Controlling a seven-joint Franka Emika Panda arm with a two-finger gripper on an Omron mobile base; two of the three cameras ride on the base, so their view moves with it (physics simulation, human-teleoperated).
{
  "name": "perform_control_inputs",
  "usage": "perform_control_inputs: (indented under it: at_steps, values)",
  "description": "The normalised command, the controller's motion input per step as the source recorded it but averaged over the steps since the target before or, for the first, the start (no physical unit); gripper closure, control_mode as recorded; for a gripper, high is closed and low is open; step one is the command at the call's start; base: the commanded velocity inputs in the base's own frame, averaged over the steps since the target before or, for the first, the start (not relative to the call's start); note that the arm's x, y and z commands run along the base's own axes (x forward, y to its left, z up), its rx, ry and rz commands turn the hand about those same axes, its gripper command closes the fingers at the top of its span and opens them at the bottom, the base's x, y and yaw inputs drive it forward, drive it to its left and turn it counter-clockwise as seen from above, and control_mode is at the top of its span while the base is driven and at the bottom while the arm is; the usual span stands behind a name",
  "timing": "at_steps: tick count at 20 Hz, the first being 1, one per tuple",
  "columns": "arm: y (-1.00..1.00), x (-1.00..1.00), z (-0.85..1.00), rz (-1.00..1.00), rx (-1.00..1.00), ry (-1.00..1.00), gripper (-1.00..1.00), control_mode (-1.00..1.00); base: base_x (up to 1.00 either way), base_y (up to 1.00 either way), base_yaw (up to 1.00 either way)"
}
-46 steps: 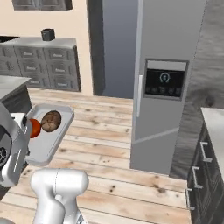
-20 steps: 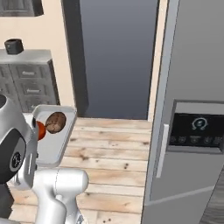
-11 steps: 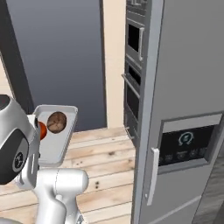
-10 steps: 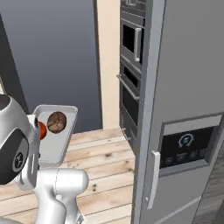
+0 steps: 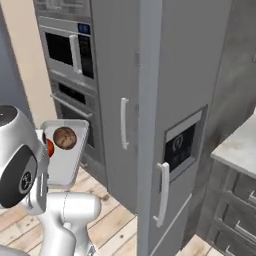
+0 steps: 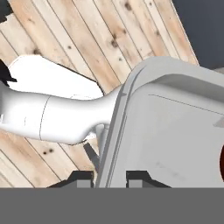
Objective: Take the tomato and potato out of the freezer and place them in the tupperware container on the counter. Then put the tupperware containing the vegetables back in the freezer.
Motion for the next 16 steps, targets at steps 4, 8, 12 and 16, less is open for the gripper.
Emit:
perform_control_inputs:
  at_steps: [4,8,12,16]
  values:
    - [0.00,0.00,0.00,0.00,0.00,0.00,1.00,1.00,0.31,0.46,-0.82]
    - [0.00,0.00,0.00,0.00,0.00,0.00,1.00,1.00,0.37,0.54,-0.78]
    - [0.00,0.00,0.00,0.00,0.00,0.00,1.00,1.00,0.40,0.54,-0.79]
    - [0.00,0.00,0.00,0.00,0.00,0.00,1.00,1.00,0.26,0.82,-0.64]
